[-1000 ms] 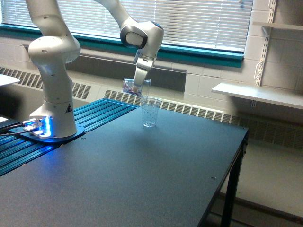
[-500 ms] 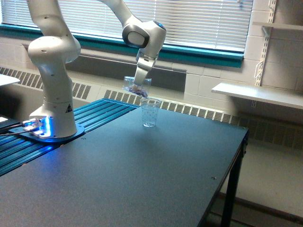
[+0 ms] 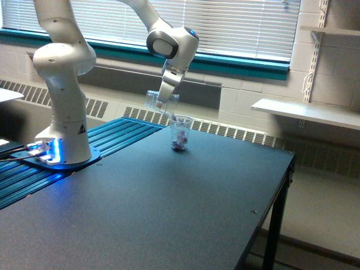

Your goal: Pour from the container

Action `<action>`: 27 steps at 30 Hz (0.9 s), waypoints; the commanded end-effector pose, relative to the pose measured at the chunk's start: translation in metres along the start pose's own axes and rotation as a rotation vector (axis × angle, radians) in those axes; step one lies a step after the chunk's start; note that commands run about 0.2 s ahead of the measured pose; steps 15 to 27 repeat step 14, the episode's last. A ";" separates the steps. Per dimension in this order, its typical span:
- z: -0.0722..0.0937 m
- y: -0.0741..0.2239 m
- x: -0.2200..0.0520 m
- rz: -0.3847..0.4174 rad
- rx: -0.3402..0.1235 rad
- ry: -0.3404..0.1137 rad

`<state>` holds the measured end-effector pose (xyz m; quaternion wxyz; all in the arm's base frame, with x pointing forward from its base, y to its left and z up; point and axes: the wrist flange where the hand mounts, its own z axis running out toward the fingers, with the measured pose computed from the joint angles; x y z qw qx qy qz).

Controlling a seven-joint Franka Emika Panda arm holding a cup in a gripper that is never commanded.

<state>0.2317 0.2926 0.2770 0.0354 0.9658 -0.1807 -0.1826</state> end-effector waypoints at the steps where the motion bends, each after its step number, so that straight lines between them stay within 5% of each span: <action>1: -0.007 -0.003 0.008 0.031 0.012 0.008; 27: -0.013 -0.003 0.015 0.048 0.019 0.037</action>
